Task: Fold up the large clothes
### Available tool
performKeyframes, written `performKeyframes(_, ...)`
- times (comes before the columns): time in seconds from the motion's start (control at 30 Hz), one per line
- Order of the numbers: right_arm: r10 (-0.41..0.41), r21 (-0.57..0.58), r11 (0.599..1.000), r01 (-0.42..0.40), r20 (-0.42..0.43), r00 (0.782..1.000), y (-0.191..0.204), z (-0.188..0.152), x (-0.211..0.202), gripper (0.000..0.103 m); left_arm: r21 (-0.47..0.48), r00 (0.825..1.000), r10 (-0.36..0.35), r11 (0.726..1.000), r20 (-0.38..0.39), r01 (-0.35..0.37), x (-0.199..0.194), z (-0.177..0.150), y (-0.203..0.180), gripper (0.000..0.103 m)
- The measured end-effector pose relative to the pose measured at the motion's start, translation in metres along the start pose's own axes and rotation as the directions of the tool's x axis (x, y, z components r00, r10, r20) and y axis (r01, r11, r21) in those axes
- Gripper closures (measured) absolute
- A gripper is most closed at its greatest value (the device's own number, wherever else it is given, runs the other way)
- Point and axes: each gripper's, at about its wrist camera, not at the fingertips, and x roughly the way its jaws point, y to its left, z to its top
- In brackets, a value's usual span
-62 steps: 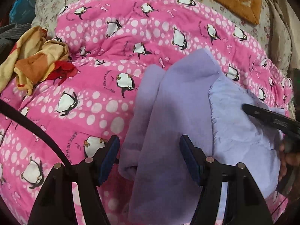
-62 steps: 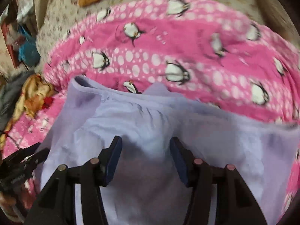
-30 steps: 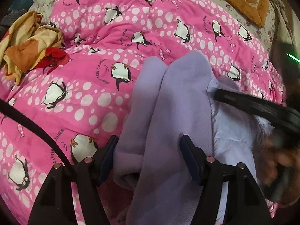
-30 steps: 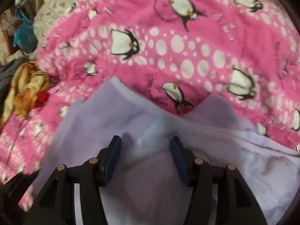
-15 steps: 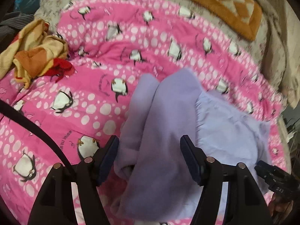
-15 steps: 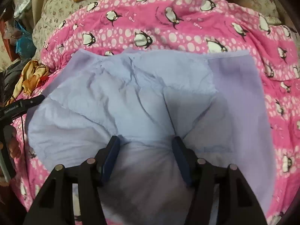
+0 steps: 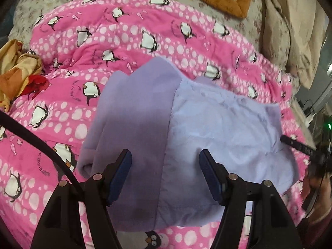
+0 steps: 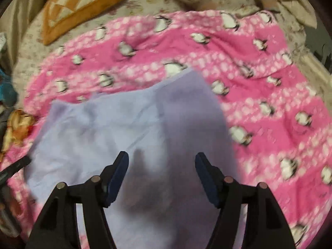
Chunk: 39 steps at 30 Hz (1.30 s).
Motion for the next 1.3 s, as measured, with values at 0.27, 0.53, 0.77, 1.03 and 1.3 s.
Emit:
performKeyframes(0.27, -0.109, -0.009, 0.994, 0.109, -0.079, 0.991, -0.017, 0.003, 0.027, 0.046, 0.01, 1.0, -0.002, 1.0, -0.007, 0.002, 0.002, -0.002, 0.002, 0.064)
performKeyframes(0.53, 0.11, -0.112, 0.988, -0.108, 0.012, 0.994, 0.052, -0.002, -0.016, 0.046, 0.034, 1.0, 0.024, 0.999, -0.002, -0.024, 0.004, -0.003, -0.003, 0.064)
performKeyframes(0.77, 0.089, -0.148, 0.983, -0.107, -0.124, 0.988, 0.077, -0.016, 0.036, 0.045, 0.075, 0.999, 0.05, 0.996, 0.006, -0.05, 0.006, -0.005, -0.007, 0.064)
performKeyframes(1.03, 0.144, -0.134, 0.98, -0.149, -0.05, 0.988, 0.08, -0.002, 0.006, 0.044, 0.086, 0.998, 0.057, 0.995, 0.01, -0.058, 0.007, -0.006, -0.009, 0.064)
performKeyframes(1.3, 0.107, -0.16, 0.979, -0.13, -0.144, 0.984, 0.093, -0.015, 0.04, 0.043, 0.078, 0.999, 0.045, 0.996, 0.005, -0.045, 0.007, -0.006, -0.008, 0.064)
